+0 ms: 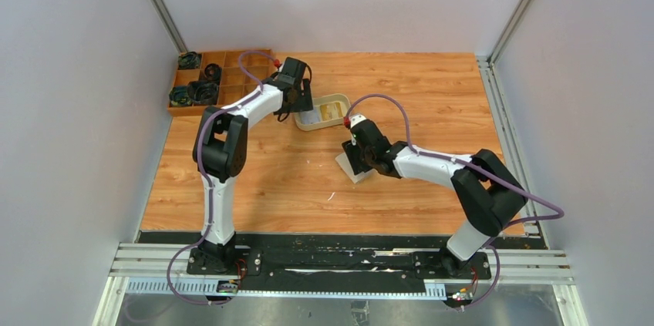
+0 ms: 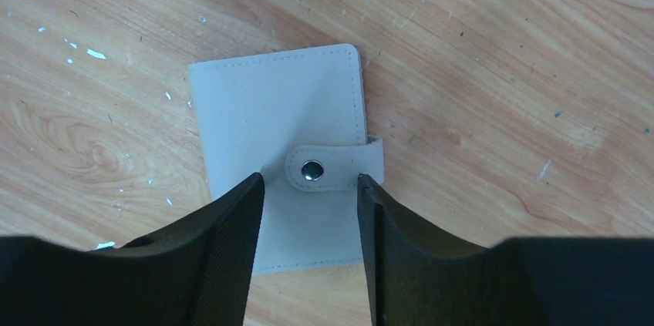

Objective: Take the credit cards out of the card holder

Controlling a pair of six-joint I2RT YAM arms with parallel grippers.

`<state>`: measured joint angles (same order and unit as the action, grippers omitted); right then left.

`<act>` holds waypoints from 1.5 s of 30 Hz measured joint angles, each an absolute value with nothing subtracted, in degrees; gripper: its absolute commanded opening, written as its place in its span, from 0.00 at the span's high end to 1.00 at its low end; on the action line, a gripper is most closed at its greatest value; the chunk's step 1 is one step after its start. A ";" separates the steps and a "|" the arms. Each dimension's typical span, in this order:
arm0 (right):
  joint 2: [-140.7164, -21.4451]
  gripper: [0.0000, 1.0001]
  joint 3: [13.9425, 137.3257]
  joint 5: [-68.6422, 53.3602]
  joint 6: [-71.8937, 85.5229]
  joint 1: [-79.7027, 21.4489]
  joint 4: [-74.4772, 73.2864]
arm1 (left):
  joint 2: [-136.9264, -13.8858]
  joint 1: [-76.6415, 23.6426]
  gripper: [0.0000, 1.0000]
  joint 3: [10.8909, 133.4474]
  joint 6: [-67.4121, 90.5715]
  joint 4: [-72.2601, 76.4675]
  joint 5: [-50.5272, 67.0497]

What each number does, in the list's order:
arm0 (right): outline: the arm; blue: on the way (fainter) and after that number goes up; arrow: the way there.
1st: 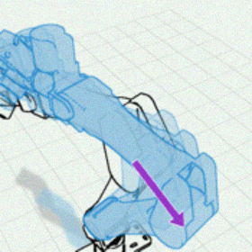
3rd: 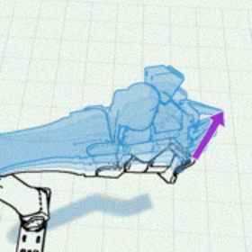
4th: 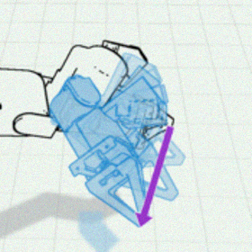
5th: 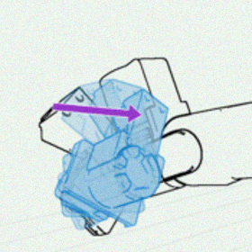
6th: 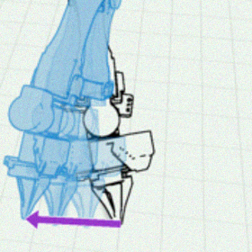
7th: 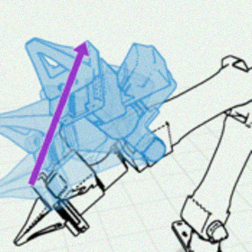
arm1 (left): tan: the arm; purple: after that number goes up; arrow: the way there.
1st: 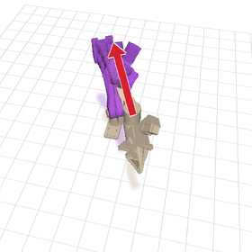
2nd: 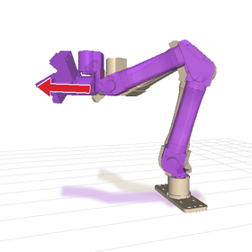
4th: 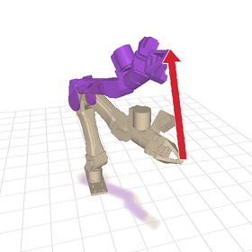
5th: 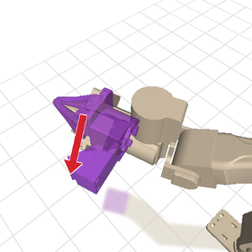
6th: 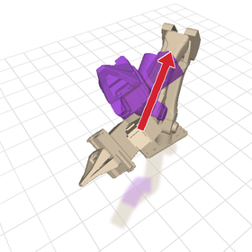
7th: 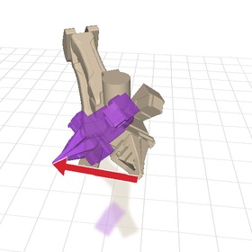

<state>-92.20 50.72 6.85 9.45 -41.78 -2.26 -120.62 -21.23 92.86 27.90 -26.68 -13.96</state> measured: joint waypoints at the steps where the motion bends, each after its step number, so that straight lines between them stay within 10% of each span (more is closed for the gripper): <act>1: -92.66 0.55 50.76 6.68 9.50 -41.74 -2.09 | -120.49 -21.23 0.14 92.86 27.66 -26.70 -14.24; 19: -94.37 0.30 51.59 5.65 9.85 -39.83 -0.03 | -95.81 -23.27 0.15 76.29 26.65 -23.59 -13.34; 45: -97.10 0.93 48.97 -12.19 14.66 -34.00 11.60 | -94.28 -32.51 0.18 60.73 34.35 -13.08 -6.55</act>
<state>-97.10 48.97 -12.19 14.66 -34.00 11.60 -94.28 -32.51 60.73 34.35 -13.08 -6.55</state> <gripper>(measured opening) 0.175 0.829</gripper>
